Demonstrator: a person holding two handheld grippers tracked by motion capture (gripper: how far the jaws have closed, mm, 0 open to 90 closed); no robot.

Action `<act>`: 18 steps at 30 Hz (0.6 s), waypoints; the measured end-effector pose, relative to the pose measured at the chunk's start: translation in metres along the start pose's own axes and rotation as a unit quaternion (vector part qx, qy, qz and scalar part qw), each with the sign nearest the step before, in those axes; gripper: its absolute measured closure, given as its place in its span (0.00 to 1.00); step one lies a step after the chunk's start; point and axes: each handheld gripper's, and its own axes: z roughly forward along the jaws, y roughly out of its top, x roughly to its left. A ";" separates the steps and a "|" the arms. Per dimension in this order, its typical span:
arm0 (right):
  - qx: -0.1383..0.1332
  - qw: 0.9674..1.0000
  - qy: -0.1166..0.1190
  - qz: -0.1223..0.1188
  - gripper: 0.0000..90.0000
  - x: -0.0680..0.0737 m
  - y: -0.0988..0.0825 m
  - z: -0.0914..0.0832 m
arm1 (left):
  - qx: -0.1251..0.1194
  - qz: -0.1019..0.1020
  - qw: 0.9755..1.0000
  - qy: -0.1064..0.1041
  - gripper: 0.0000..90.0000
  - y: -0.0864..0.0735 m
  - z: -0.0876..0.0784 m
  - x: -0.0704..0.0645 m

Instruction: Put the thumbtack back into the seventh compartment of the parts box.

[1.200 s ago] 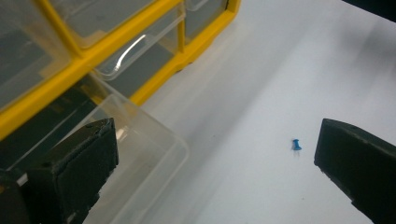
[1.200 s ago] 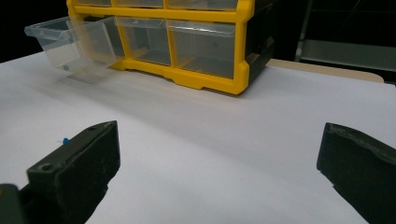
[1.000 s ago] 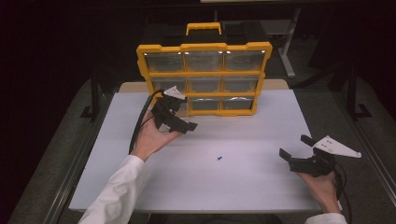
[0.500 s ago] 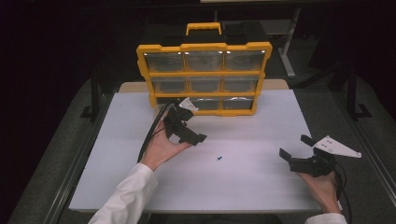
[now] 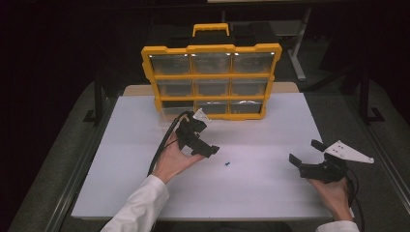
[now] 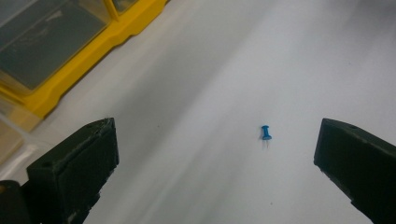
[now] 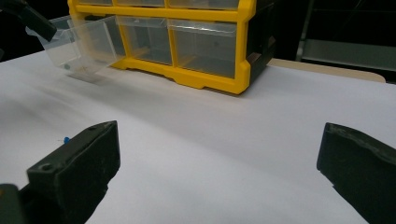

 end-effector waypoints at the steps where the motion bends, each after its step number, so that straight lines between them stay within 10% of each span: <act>1: 0.000 1.000 0.000 0.000 0.00 0.000 0.000 0.000 | 0.002 0.000 1.000 -0.001 0.00 0.000 0.001 -0.001; 18: -0.001 1.000 0.000 0.000 0.00 0.000 0.000 0.000 | 0.015 0.005 1.000 -0.026 0.11 -0.004 0.039 -0.024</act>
